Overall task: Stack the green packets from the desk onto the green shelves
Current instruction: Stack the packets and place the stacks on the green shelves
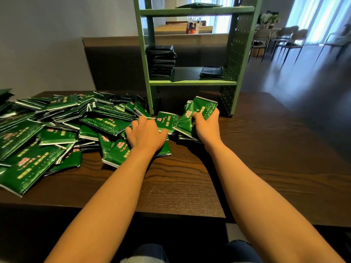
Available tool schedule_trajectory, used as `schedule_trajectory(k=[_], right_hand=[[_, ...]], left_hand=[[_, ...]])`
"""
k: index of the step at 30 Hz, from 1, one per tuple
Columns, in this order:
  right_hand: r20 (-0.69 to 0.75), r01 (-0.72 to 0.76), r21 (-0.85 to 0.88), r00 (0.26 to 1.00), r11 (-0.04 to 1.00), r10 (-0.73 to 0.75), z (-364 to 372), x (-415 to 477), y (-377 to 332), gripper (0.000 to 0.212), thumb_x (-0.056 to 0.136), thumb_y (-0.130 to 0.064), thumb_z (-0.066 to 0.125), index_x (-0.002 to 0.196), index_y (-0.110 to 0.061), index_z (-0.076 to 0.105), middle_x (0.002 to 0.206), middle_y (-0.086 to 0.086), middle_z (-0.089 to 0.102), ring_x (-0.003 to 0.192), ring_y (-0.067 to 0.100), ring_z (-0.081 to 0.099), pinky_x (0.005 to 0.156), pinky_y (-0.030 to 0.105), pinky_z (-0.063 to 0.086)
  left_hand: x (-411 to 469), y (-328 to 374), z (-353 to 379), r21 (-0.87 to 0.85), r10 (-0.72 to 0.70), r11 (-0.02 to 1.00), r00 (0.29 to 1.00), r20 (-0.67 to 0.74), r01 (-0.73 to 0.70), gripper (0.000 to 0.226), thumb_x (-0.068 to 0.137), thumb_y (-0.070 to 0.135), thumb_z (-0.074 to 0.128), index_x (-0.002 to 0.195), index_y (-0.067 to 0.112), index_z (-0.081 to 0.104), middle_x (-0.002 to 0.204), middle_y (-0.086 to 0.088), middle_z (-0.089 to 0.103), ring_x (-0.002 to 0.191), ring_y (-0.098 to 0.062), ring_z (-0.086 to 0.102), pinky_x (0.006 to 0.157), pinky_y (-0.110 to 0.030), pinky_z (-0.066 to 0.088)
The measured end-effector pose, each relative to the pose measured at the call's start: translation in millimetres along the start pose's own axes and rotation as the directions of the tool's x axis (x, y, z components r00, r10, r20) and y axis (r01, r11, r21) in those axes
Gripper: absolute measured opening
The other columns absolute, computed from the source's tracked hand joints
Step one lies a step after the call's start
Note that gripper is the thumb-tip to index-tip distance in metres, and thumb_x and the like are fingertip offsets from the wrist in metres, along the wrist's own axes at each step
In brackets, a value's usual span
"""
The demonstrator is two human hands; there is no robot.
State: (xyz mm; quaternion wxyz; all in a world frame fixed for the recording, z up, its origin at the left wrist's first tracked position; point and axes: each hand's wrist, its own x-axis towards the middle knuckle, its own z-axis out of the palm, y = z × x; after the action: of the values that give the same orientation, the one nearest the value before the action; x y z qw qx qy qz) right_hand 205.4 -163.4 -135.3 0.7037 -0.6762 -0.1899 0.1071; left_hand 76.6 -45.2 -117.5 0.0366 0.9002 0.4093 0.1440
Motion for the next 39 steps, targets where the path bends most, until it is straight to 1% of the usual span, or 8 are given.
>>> schedule_trajectory(k=[6, 14, 17, 23, 26, 29, 34, 39], right_hand=[[0.029, -0.038, -0.037, 0.999, 0.999, 0.039, -1.6, 1.7, 0.3, 0.051, 0.102, -0.018, 0.058, 0.146, -0.015, 0.033, 0.105, -0.014, 0.054, 0.093, 0.001, 0.054, 0.09, 0.033, 0.045], [0.072, -0.018, -0.113, 0.997, 0.993, 0.026, -0.4, 5.6, 5.0, 0.049, 0.102, -0.018, 0.058, 0.144, -0.013, 0.034, 0.103, -0.015, 0.054, 0.103, 0.012, 0.059, 0.095, 0.037, 0.049], [0.085, -0.011, -0.147, 0.996, 0.989, 0.023, 0.5, 7.5, 6.6, 0.049, 0.101, -0.018, 0.059, 0.143, -0.013, 0.034, 0.103, -0.015, 0.053, 0.11, 0.017, 0.059, 0.1, 0.039, 0.05], [0.139, -0.036, -0.18, 0.988, 0.983, 0.062, 1.8, 7.0, 0.7, 0.054, 0.097, -0.025, 0.064, 0.142, -0.013, 0.037, 0.108, -0.01, 0.059, 0.108, 0.017, 0.064, 0.1, 0.043, 0.054], [0.184, -0.029, -0.173, 0.981, 0.984, 0.061, 1.8, 11.9, 4.5, 0.07, 0.08, -0.036, 0.067, 0.141, -0.009, 0.045, 0.12, 0.003, 0.069, 0.106, 0.017, 0.071, 0.092, 0.04, 0.06], [0.208, -0.017, -0.137, 0.977, 0.99, 0.046, 1.9, 11.9, 4.5, 0.061, 0.083, -0.029, 0.064, 0.138, -0.006, 0.049, 0.122, 0.009, 0.07, 0.106, 0.017, 0.072, 0.077, 0.026, 0.059], [0.253, 0.002, -0.123, 0.967, 0.992, 0.029, 2.5, 10.1, 2.7, 0.029, 0.097, -0.009, 0.06, 0.126, -0.004, 0.058, 0.113, 0.009, 0.073, 0.095, 0.013, 0.073, 0.07, 0.019, 0.055], [0.098, -0.096, 0.0, 0.991, 0.995, 0.096, -3.0, 8.8, -3.2, 0.042, 0.097, -0.019, 0.064, 0.133, -0.01, 0.046, 0.114, 0.004, 0.065, 0.099, 0.018, 0.066, 0.073, 0.029, 0.051]], left_hand=[[0.2, 1.6, 5.0, -0.043, -0.004, 0.999, 0.999, -0.036, 0.002, 0.05, 0.092, 0.054, 0.054, 0.131, 0.023, 0.058, 0.136, -0.006, 0.053, 0.127, -0.032, 0.043, 0.099, -0.047, 0.032], [1.8, 8.1, 8.0, -0.264, 0.006, 0.963, 0.988, -0.152, -0.046, 0.007, 0.095, 0.033, 0.058, 0.1, 0.029, 0.061, 0.096, 0.006, 0.07, 0.109, -0.025, 0.054, 0.084, -0.038, 0.024], [1.3, 12.0, 9.5, -0.334, 0.037, 0.938, 0.984, -0.175, -0.095, 0.014, 0.092, 0.02, 0.059, 0.103, 0.028, 0.057, 0.09, 0.006, 0.069, 0.094, -0.022, 0.061, 0.085, -0.036, 0.023], [7.3, 16.1, 12.9, -0.172, 0.07, 0.983, 0.998, -0.007, -0.07, 0.043, 0.1, 0.041, 0.051, 0.139, 0.024, 0.053, 0.134, -0.003, 0.058, 0.127, -0.03, 0.043, 0.099, -0.044, 0.035], [9.7, 14.7, 14.9, -0.135, 0.086, 0.987, 0.996, 0.017, -0.083, 0.042, 0.1, 0.046, 0.048, 0.139, 0.032, 0.055, 0.132, -0.001, 0.06, 0.127, -0.028, 0.04, 0.096, -0.042, 0.032], [7.9, 12.3, 13.2, -0.184, 0.112, 0.975, 0.992, -0.064, -0.122, 0.038, 0.099, 0.048, 0.05, 0.135, 0.039, 0.057, 0.12, 0.003, 0.068, 0.12, -0.024, 0.047, 0.09, -0.039, 0.027], [10.2, 10.6, 13.0, -0.608, 0.075, 0.771, 0.976, -0.205, -0.187, 0.029, 0.091, 0.017, 0.064, 0.118, 0.028, 0.068, 0.112, 0.005, 0.07, 0.106, -0.019, 0.061, 0.099, -0.035, 0.039], [10.5, 5.7, 0.7, -0.822, -0.099, 0.538, 0.954, -0.282, -0.187, 0.032, 0.086, -0.004, 0.058, 0.108, 0.015, 0.071, 0.108, 0.003, 0.068, 0.102, -0.01, 0.059, 0.089, -0.038, 0.053]])
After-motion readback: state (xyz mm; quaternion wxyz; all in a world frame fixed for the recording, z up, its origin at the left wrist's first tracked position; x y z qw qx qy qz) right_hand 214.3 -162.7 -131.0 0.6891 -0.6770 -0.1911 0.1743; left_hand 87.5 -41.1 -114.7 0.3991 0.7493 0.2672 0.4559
